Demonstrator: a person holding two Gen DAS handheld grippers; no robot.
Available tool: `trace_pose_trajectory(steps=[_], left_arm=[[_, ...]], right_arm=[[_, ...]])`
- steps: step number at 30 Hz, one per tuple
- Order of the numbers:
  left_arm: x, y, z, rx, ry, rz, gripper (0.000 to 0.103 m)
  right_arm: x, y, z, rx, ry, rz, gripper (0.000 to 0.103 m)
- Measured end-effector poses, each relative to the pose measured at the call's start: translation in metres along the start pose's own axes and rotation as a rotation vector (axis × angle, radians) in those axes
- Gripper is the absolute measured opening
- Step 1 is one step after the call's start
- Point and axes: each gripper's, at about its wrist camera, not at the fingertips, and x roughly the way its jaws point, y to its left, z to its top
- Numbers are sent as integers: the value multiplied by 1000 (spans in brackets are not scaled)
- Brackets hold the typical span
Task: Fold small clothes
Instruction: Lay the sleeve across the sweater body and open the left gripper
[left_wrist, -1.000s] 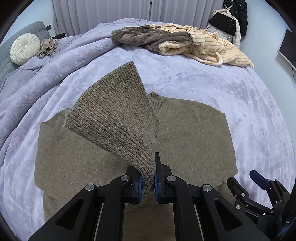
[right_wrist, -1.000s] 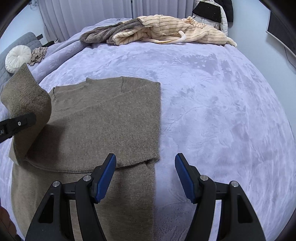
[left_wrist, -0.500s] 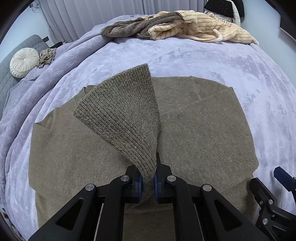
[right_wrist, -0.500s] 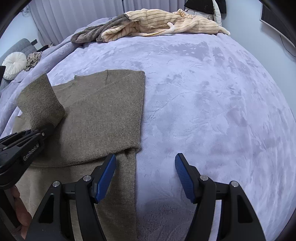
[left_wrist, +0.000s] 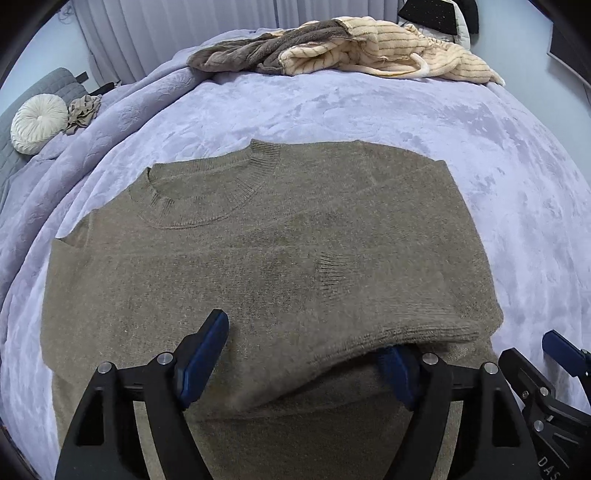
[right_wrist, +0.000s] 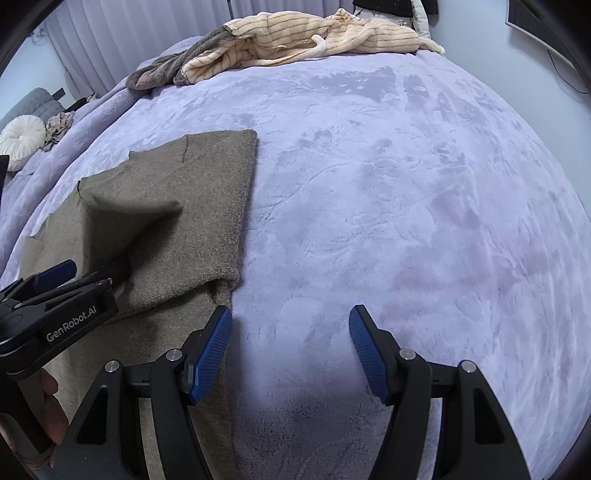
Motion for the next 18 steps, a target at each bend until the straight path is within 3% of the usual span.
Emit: trace_pose_trajectory(steps=[5,10,18], left_arm=[[-17,8,-5,13,-5,-84,79],[-34,38,-12,-16,-15,-158,79],[-21,95,-15,-117,11,-122,79]], right_arm=[[-5,-1,0,5,-4,22,69],[-15,1,7,35,-29,114,70],[-13,48,19,-4,-22,313,70]])
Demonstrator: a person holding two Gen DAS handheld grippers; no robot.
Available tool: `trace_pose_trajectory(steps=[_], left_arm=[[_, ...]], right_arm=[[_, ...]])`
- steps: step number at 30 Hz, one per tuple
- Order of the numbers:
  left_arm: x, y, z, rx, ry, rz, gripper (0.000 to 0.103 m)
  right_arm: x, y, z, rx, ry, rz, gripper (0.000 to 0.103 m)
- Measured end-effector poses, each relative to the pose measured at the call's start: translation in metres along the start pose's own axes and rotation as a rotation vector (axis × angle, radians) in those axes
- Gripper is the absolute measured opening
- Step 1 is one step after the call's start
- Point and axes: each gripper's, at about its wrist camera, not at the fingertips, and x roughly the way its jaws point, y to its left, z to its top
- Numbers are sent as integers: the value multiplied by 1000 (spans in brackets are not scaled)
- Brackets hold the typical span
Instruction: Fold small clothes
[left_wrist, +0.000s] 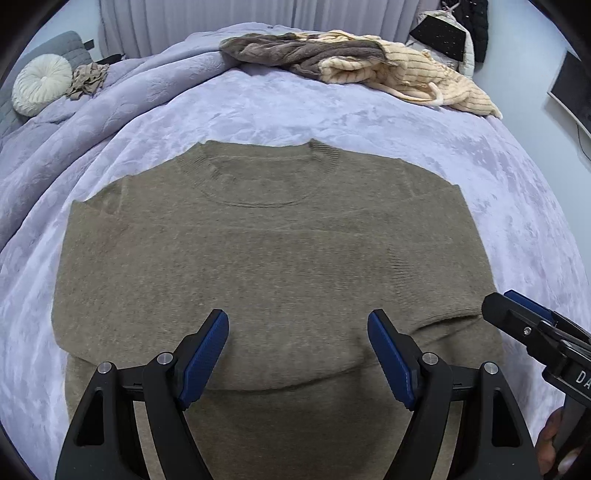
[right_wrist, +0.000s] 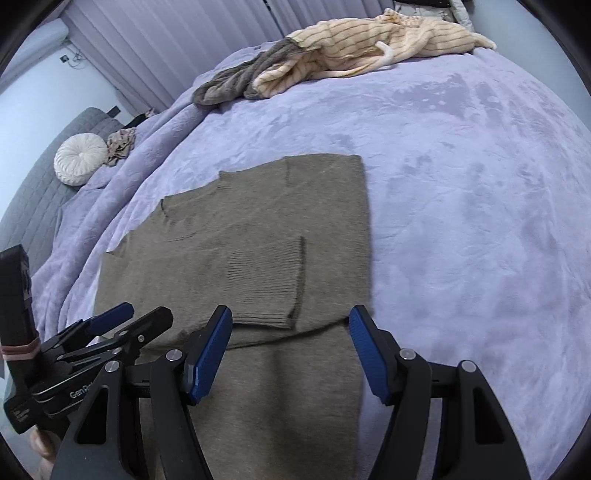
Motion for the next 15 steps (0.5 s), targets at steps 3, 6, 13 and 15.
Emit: trace_pose_trajectory(steps=[3,6,13,15], left_arm=[[12,22,-2,-38,25,35,79],[24,43,-7,-79,48,51,79],[22,63,-9,-94,45,24,79],[16,68,-5,-108,28,13,79]], right_arm=[[16,15,6,-45,14,-10,69],[45,17,13,-42,80,-14,65],[71,33,21,-73,118,34,8],[56,39,25,-89,74,44,7]])
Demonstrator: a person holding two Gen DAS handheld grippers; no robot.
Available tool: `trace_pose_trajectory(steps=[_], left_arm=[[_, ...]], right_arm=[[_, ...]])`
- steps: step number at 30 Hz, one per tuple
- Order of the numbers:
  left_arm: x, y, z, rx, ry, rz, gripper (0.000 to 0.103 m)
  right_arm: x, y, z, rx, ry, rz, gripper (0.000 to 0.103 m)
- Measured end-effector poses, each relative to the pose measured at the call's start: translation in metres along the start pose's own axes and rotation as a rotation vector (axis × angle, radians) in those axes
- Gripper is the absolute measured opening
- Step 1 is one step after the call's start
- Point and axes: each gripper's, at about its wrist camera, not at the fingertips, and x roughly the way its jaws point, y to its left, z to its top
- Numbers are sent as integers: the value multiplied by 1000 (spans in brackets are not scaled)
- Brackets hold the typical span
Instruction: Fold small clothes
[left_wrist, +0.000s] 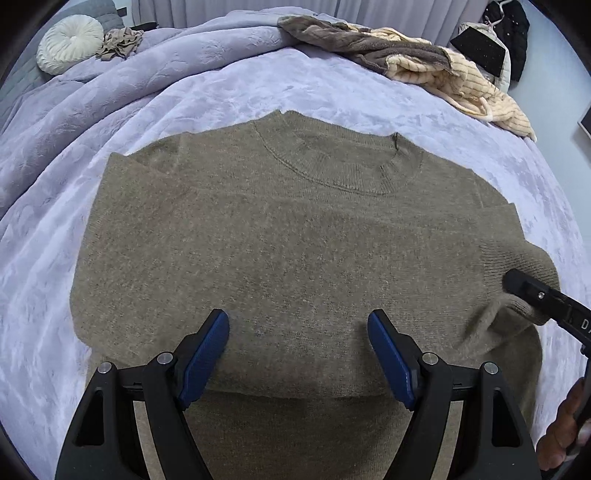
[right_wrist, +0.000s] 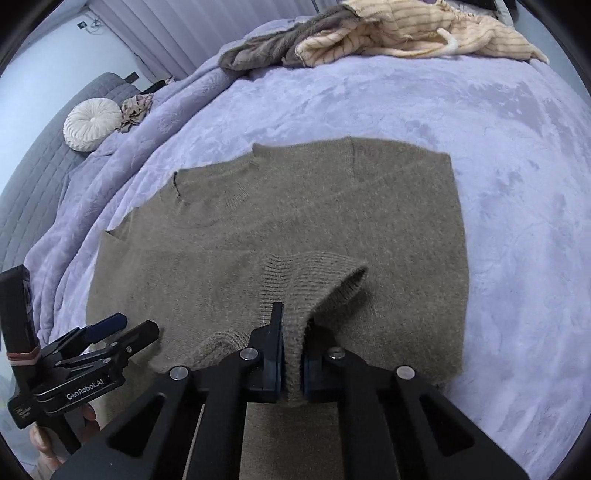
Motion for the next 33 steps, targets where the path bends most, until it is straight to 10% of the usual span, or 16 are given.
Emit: trace_pose_trajectory(steps=[7,13,22,33], left_arm=[[5,20,6,-34,12,8,79],[9,25,4,-15,27,20,79],[14,36,10,12,39,61,79],[8,36,4,50,12,64,79]], right_arm=[[-46,11,20,-77,-128,-76,7],[-6,-10,19,-78,-16,-143,13],[-51,15,7,-119,-176,-237,71],[12,21,-24,-151,43,-296,71]])
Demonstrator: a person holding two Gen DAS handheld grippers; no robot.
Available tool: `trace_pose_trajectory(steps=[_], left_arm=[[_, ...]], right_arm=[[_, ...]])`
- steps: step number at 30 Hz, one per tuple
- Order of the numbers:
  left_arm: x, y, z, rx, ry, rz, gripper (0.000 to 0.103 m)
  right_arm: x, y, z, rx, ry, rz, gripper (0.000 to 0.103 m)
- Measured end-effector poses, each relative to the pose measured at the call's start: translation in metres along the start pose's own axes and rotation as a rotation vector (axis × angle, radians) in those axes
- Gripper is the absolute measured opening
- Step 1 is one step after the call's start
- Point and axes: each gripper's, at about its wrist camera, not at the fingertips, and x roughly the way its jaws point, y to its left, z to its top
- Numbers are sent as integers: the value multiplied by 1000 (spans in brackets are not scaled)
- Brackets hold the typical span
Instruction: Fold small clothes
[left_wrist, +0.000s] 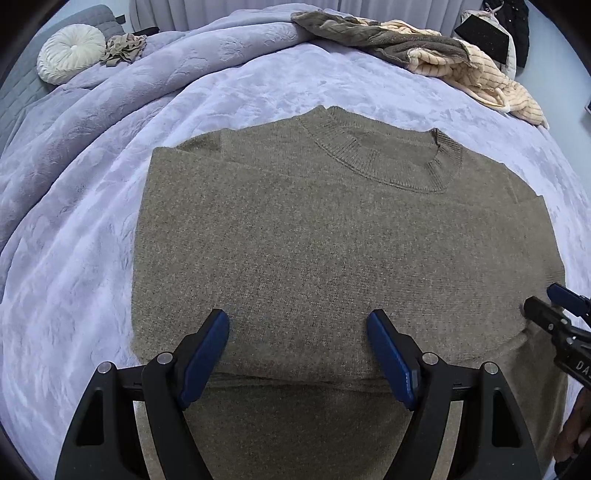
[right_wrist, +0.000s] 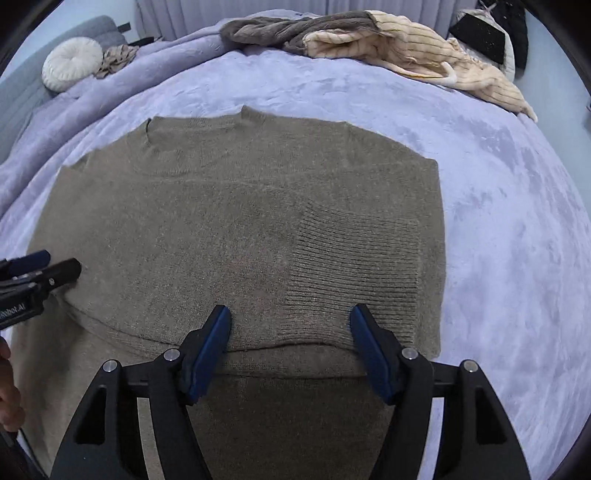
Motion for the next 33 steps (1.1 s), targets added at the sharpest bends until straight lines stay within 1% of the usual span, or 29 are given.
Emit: trace_pose_trajectory(steps=[1,3,4,6,8,11,12,13,14,17,19,21,22,23,24,26,27,29,33], left_arm=[[-2,0,1,-1,-7,-6,79],[-2,1,6,0,-16,-7,79],[0,2,9,-1,-18,-1,79],[5,5,15,-9,-18,14,79],[13,8,21,-20,-7,11,79],[26,13,28,-18,9,4,79],[29,14,30,-14,9,4,81],[31,13,31,-10,8,9,87],[34,14,33,-6,8,19,89],[29,17,34,-10,18,9,89],[14,18,29,-15,-11,-13,89],[4,18,20,-25,-13,-52,89],[1,14,10,-17,6,-88,89],[0,10,2,2,17,-100,89],[-2,3,-9,38,16,-85,89],[-3,-9,-25,112,4,-27,89],[-2,-13,-37,140,21,-3,89],[0,-7,-57,131,73,-31,89],[-23,1,-100,175,40,-23,89]], right_arm=[[-5,-2,3,19,-5,8,71],[-17,-5,12,43,-46,44,72],[-21,-5,18,44,-62,45,72],[-20,-3,29,37,-65,21,73],[-8,-1,40,36,-46,-2,73],[27,0,47,58,60,-17,74],[37,-1,48,59,81,-16,78],[41,0,49,50,69,-17,81],[42,3,49,35,56,-25,83],[40,11,52,14,70,-71,83],[22,14,49,28,41,-54,83],[3,21,38,23,-2,-26,83],[-3,27,29,11,-6,-20,83],[-6,33,23,-4,-7,-13,83],[-9,40,11,-24,-6,-6,83],[-7,49,-8,-65,10,-12,83],[-4,51,-15,-80,25,-20,83],[-1,53,-38,-113,47,-56,83],[-27,48,-88,-139,-1,-47,84]])
